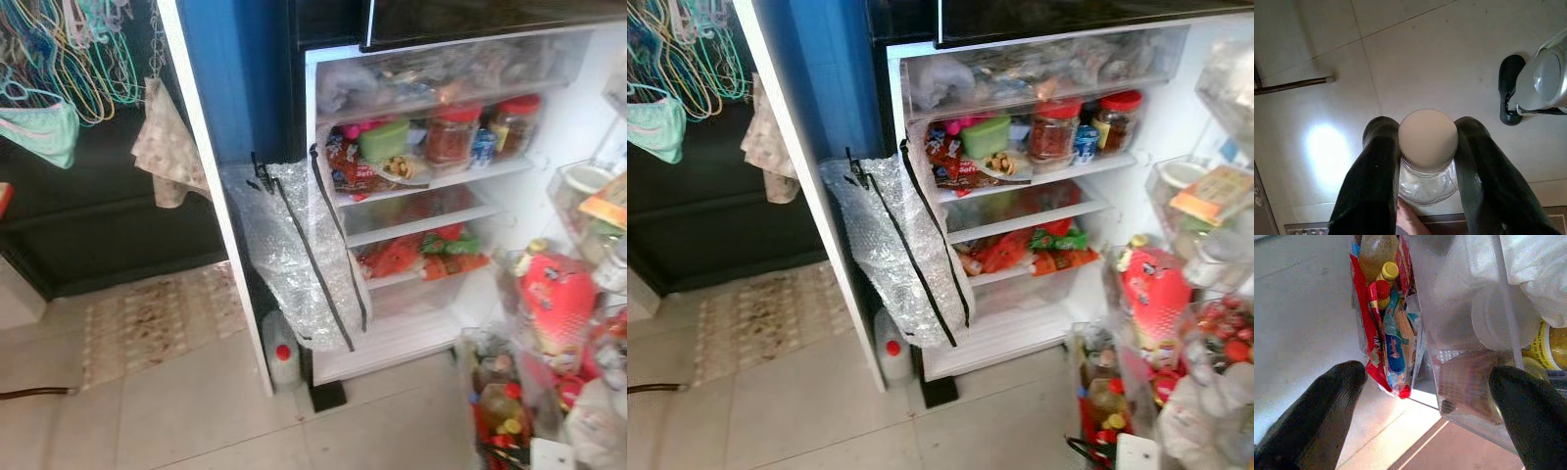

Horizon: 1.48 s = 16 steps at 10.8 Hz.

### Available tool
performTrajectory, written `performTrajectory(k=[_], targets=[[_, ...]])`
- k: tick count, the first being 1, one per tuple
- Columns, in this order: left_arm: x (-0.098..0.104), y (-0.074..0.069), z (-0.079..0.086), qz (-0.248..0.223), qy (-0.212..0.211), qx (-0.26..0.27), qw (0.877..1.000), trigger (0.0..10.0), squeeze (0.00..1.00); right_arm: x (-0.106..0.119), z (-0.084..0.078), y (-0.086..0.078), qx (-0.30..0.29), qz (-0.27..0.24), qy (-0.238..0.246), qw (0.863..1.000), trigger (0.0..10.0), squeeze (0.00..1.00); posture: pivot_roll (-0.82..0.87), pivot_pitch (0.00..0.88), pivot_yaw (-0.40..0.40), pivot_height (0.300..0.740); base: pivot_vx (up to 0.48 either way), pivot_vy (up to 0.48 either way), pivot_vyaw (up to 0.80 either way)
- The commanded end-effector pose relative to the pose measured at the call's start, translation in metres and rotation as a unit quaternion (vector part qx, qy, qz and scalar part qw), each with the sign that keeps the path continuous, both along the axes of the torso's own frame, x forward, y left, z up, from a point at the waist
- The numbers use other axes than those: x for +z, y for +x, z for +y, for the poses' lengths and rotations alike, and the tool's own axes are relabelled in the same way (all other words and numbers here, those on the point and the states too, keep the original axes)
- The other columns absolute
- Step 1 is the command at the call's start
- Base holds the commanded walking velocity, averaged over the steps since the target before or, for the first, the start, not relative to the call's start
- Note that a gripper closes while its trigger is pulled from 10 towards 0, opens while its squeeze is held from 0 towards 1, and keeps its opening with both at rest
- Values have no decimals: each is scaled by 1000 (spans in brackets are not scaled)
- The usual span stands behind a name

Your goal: Restocking fridge

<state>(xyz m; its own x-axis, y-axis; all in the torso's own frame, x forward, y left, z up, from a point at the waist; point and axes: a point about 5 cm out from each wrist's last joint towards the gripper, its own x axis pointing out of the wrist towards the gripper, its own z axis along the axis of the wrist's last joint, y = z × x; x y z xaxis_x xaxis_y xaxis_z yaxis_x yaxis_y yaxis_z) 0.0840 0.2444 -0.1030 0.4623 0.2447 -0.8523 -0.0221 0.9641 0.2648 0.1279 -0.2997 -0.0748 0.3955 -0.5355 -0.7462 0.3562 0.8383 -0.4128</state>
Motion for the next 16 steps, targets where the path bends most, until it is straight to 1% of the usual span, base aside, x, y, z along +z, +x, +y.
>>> performTrajectory(k=[1, 3, 4, 5, 6, 8, 10, 11, 12, 13, 14, 15, 16], targets=[[0, -3, 5, 13, 6, -5, 1000, 10000, 0, 9, -22, -5, -4, -4, -32, 999, 10000, 0, 83, 0, 49, 740, 0, 0, 0], [0, -2, 5, 14, 6, -10, 1000, 10000, 0, 16, -45, -22, -3, 18, -55, 998, 10000, 0, 77, 0, 55, 740, 0, 0, 0], [0, -2, 5, 14, 6, -11, 1000, 10000, 0, 17, -50, -28, -8, 26, -57, 998, 10000, 0, 76, 0, 55, 740, 0, 0, 0], [0, -1, 5, 14, 6, -13, 1000, 10000, 0, 13, -44, -30, -6, 32, -39, 999, 10000, 0, 77, 0, 52, 740, 0, 0, 0], [0, -1, 4, 12, 4, -13, 1000, 10000, 0, 8, -32, -23, 1, 26, -22, 999, 10000, 0, 80, 0, 52, 740, 0, 0, 0], [0, -1, 3, 13, 3, -13, 1000, 10000, 0, 3, -18, -14, 13, 23, -2, 1000, 10000, 0, 86, 0, 47, 740, 0, 0, 0], [0, -1, 3, 11, 4, -9, 1000, 10000, 0, 1, -9, -6, 23, 20, 13, 999, 10000, 0, 91, 0, 39, 740, 0, 0, 0], [0, -1, 3, 11, 3, -8, 1000, 10000, 0, -3, 3, -2, 41, 15, 52, 998, 10000, 0, 92, 0, 35, 740, 0, 0, 0], [0, -1, 2, 11, 2, -6, 1000, 10000, 0, -10, 27, 5, 66, 2, 107, 992, 10000, 0, 91, 0, 32, 740, 0, 0, 0], [0, -1, 2, 12, 2, -6, 1000, 10000, 0, -13, 37, 6, 68, -2, 134, 989, 10000, 0, 90, 0, 30, 740, 0, 0, 0], [0, -2, 2, 9, -2, 0, 1000, 10000, 0, -18, 63, 13, 73, -13, 178, 981, 10000, 0, 96, 0, 26, 740, 0, 0, 0], [0, -2, 2, 7, -5, 1, 1000, 10000, 0, -21, 76, 15, 73, -11, 198, 977, 10000, 0, 95, 0, 26, 740, 0, 0, 0], [0, -1, 1, 5, -7, 0, 1000, 10000, 0, -23, 86, 16, 66, -11, 211, 975, 10000, 0, 100, 0, 25, 740, 0, 0, 0]])
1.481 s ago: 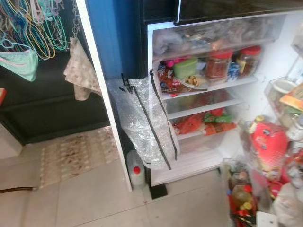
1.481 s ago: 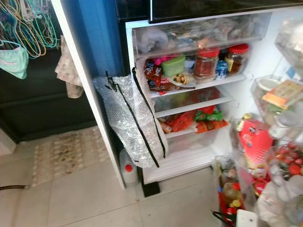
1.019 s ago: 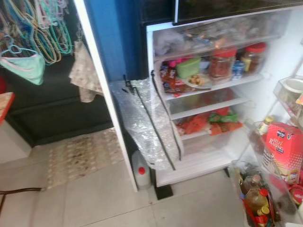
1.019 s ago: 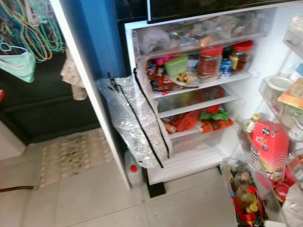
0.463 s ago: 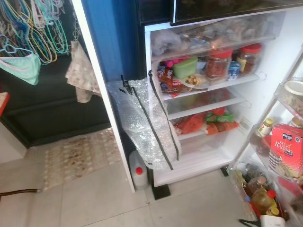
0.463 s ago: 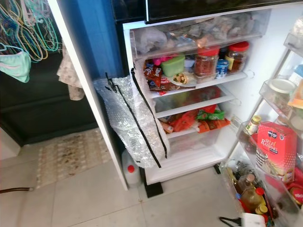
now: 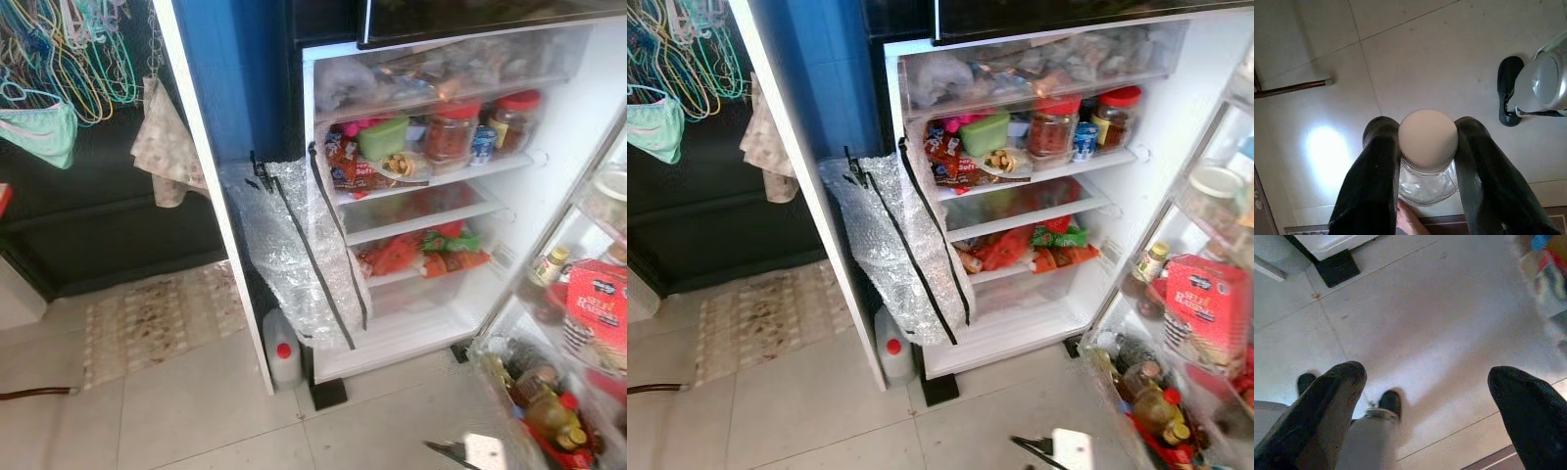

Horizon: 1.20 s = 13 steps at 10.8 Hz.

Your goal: Restocking fridge

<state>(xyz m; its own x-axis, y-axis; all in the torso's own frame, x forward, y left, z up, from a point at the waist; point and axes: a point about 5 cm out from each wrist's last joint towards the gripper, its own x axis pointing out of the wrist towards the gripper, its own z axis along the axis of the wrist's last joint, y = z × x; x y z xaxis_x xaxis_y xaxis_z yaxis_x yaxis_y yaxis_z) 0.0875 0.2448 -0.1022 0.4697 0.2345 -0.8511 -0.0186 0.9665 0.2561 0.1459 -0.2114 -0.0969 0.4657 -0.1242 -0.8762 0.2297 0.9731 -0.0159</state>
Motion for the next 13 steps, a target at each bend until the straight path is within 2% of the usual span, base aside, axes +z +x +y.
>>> performTrajectory(k=[1, 3, 7, 12, 13], targets=[[-1, -4, 1, 7, -1, -1, 1000, 10000, 0, -2, 4, -4, -8, 13, 6, 1000, 10000, 0, 101, 0, 22, 740, 0, 0, 0], [-1, -4, 0, 3, -4, 0, 1000, 10000, 0, -4, 10, -4, -6, 15, 12, 1000, 10000, 0, 99, 0, 23, 740, 126, 0, 0], [-1, -3, 0, 6, -8, -7, 1000, 10000, 0, -3, 6, -6, -15, 16, 14, 1000, 10000, 0, 75, 0, 24, 740, 299, 0, 0], [-1, -2, -1, 4, -9, -3, 1000, 10000, 0, -4, 7, -6, 2, 18, 12, 1000, 10000, 0, 83, 0, 13, 740, 329, 0, 0], [-1, -2, -1, 8, -5, -7, 1000, 10000, 0, -4, 8, -6, 11, 19, 12, 1000, 10000, 0, 81, 0, 13, 740, 0, 0, 0]])
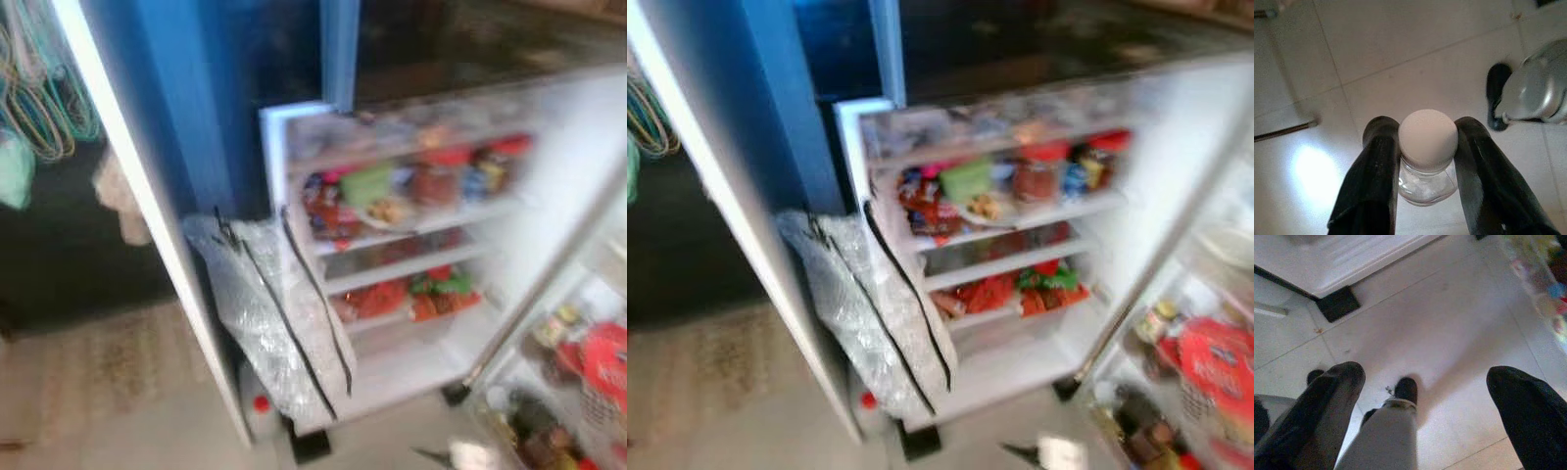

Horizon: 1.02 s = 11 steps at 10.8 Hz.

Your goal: Restocking fridge

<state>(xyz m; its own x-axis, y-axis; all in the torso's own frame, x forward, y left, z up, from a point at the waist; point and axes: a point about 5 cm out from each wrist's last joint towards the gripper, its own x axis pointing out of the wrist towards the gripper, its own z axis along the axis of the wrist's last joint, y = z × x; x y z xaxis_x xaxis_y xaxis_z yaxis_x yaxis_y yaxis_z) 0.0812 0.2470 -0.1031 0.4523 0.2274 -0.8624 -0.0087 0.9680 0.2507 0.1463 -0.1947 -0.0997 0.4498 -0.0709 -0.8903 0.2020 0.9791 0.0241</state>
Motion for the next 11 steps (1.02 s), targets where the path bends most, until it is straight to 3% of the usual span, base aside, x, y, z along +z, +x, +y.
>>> performTrajectory(k=[1, 2, 4, 5, 11], targets=[[0, 4, -4, 0, -1, -7, 1000, 10000, 0, -1, -10, -7, -2, 8, -12, 1000, 10000, 0, 79, 0, 11, 740, 0, 0, 0], [-1, 3, -4, 0, -1, -6, 1000, 10000, 0, -1, -10, -7, 8, 9, -13, 1000, 10000, 0, 79, 0, 8, 740, 0, 0, 0], [-1, 3, -4, 1, 3, -10, 1000, 10000, 0, 0, -12, -6, 23, 8, -23, 999, 10000, 0, 80, 0, 4, 740, 0, -157, 800], [-1, 2, -4, 1, 2, -8, 1000, 10000, 0, -1, -12, -8, 1, 8, -5, 1000, 10000, 0, 81, 0, 3, 740, 0, -326, 0], [-1, 3, -3, 2, 5, -11, 1000, 10000, 0, -2, -12, -11, 18, 12, -2, 1000, 10000, 0, 83, 0, 4, 740, 0, -328, 0]])
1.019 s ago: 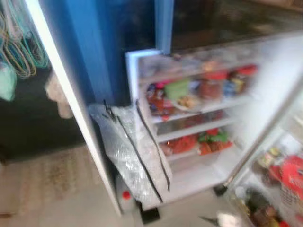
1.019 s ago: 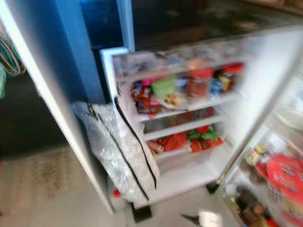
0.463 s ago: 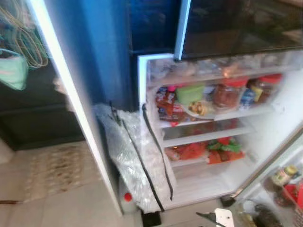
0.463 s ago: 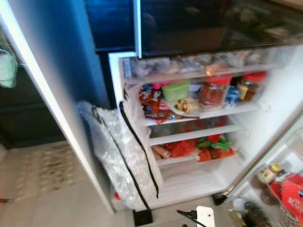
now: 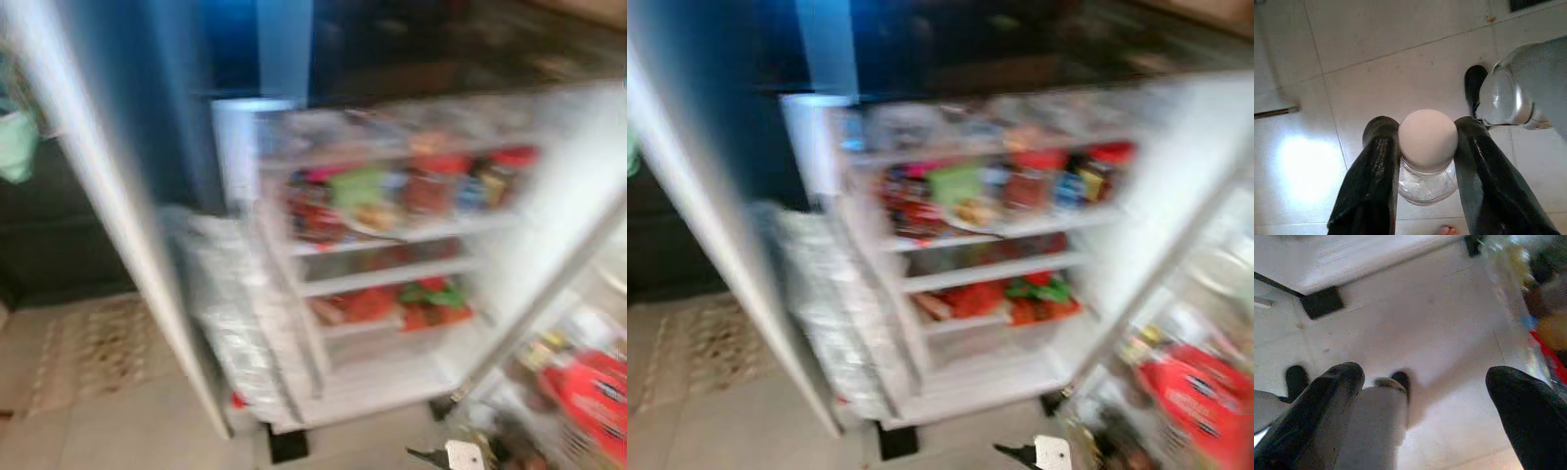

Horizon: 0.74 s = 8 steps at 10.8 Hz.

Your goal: Restocking fridge

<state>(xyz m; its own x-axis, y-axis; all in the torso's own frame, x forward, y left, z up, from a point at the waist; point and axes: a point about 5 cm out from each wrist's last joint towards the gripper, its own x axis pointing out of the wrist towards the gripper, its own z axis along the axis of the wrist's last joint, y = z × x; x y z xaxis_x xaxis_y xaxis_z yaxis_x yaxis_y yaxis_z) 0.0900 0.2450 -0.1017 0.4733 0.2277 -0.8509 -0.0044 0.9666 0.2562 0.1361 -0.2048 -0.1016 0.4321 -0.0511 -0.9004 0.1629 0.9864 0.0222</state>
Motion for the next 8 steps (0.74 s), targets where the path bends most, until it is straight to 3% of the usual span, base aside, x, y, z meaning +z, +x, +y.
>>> performTrajectory(k=[1, 8], targets=[[-2, -6, -1, 13, 2, -7, 1000, 10000, 0, 0, -2, -1, -1, 1, -2, 1000, 10000, 0, 82, 0, 5, 740, 0, -326, 0], [-2, -5, -1, 9, 3, -4, 1000, 10000, 0, -2, 3, -4, 18, 10, 9, 1000, 10000, 0, 79, 0, 1, 740, 0, -311, 0]])
